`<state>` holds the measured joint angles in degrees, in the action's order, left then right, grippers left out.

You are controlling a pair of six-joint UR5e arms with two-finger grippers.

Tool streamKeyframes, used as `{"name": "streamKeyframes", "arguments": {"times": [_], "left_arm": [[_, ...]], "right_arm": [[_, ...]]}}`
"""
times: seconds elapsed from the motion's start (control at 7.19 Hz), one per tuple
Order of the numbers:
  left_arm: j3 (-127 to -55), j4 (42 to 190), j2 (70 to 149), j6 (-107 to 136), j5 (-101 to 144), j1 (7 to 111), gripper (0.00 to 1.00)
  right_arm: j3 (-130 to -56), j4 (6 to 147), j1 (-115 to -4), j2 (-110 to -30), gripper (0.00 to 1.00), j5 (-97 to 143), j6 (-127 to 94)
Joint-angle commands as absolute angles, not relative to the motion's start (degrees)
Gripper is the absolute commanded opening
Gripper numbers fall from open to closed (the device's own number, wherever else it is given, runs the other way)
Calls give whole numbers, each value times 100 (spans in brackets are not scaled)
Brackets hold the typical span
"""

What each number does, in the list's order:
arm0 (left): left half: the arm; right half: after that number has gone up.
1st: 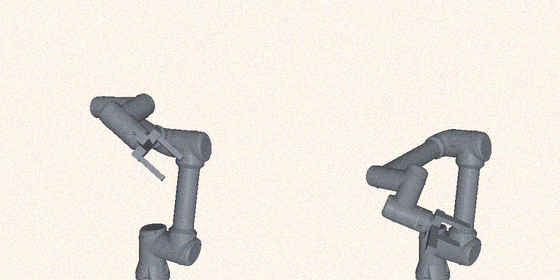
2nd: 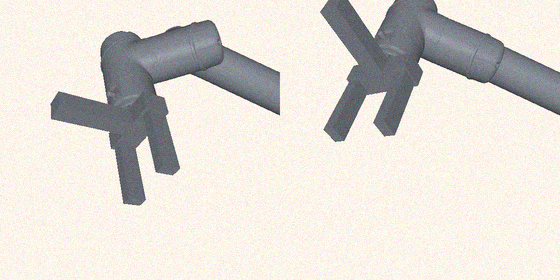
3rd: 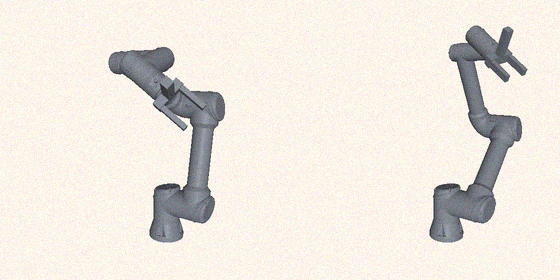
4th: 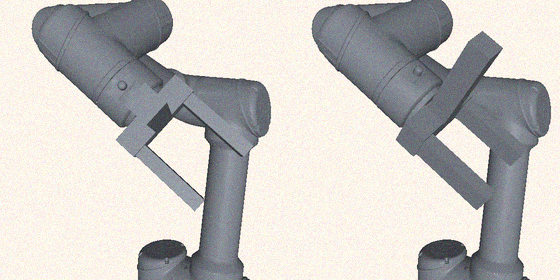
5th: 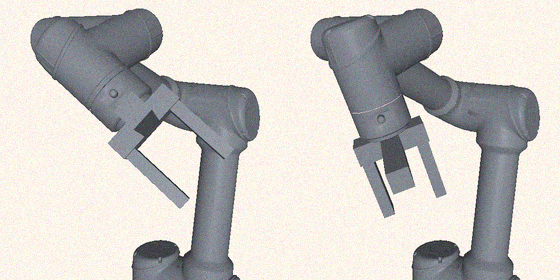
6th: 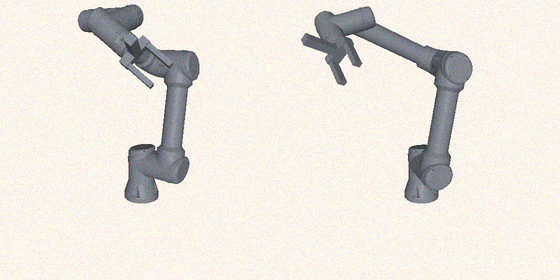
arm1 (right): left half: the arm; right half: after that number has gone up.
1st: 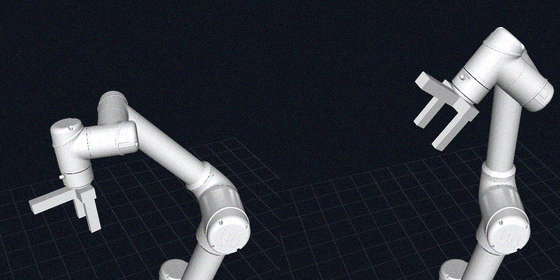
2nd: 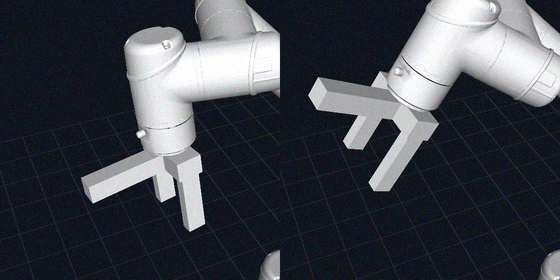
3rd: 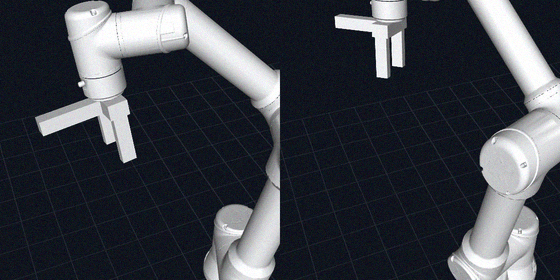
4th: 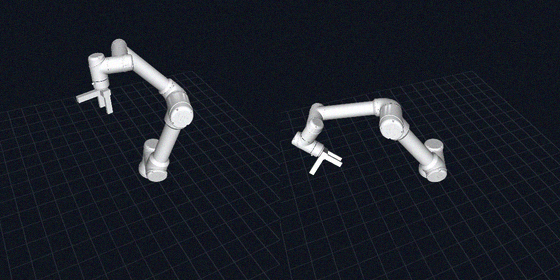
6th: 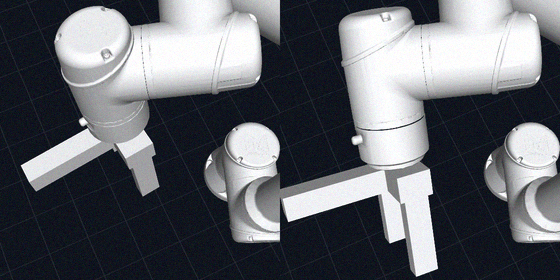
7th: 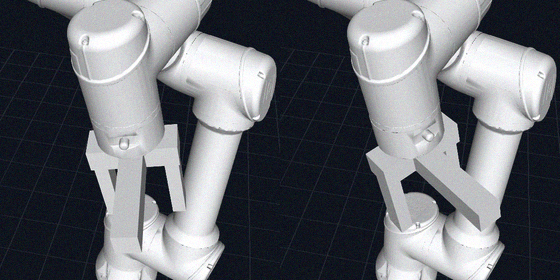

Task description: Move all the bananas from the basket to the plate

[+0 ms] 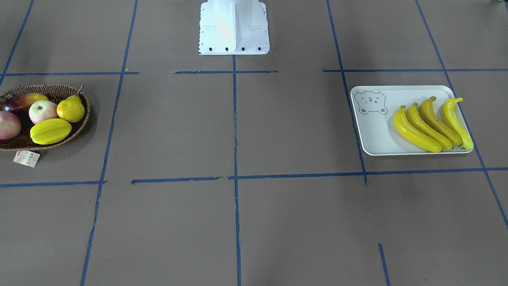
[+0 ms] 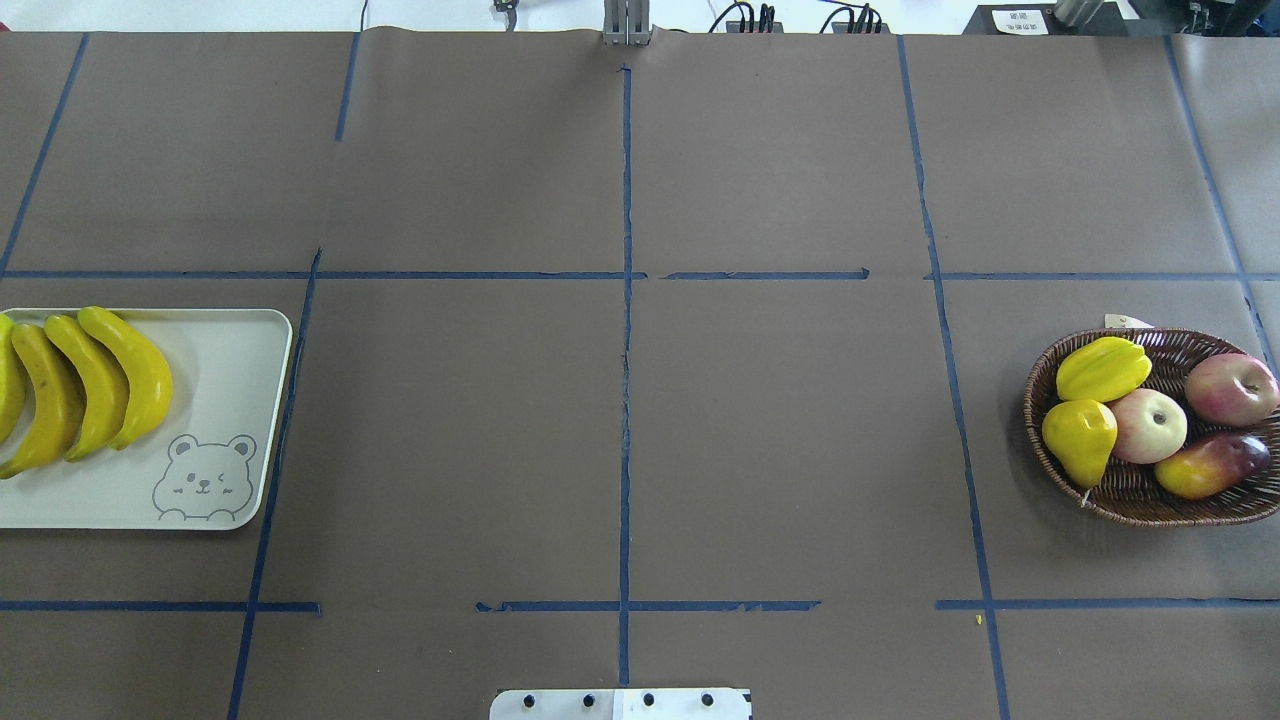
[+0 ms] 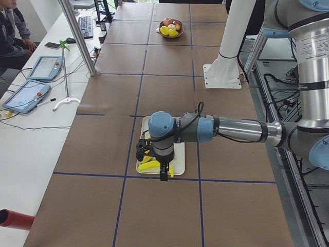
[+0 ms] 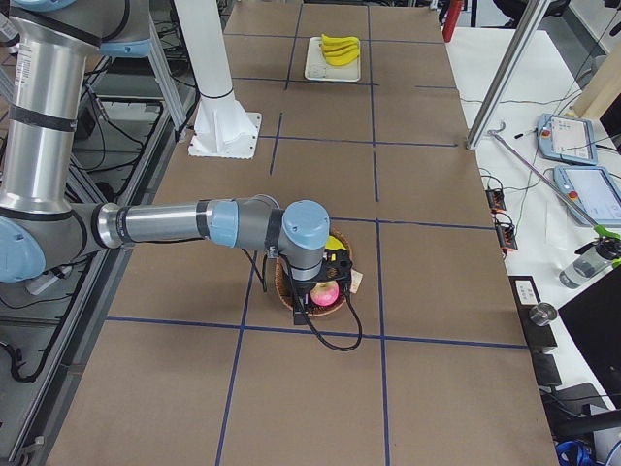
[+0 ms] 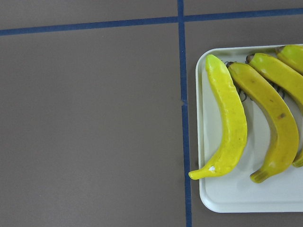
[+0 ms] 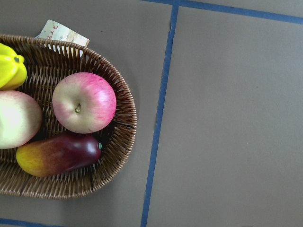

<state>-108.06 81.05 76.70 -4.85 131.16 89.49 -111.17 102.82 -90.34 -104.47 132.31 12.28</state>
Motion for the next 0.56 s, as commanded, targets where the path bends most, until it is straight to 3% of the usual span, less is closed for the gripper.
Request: {"name": "streamKeyframes", "arguments": {"times": [0.0, 0.42], "left_arm": [[-10837, 8130, 7646, -492, 13122, 8930, 100], [-10846, 8147, 7646, -492, 13157, 8930, 100]], "right_arm": [[-11118, 10283, -9026, -10450, 100, 13210, 1222], [-11118, 10283, -9026, -10450, 100, 13227, 1230]]}}
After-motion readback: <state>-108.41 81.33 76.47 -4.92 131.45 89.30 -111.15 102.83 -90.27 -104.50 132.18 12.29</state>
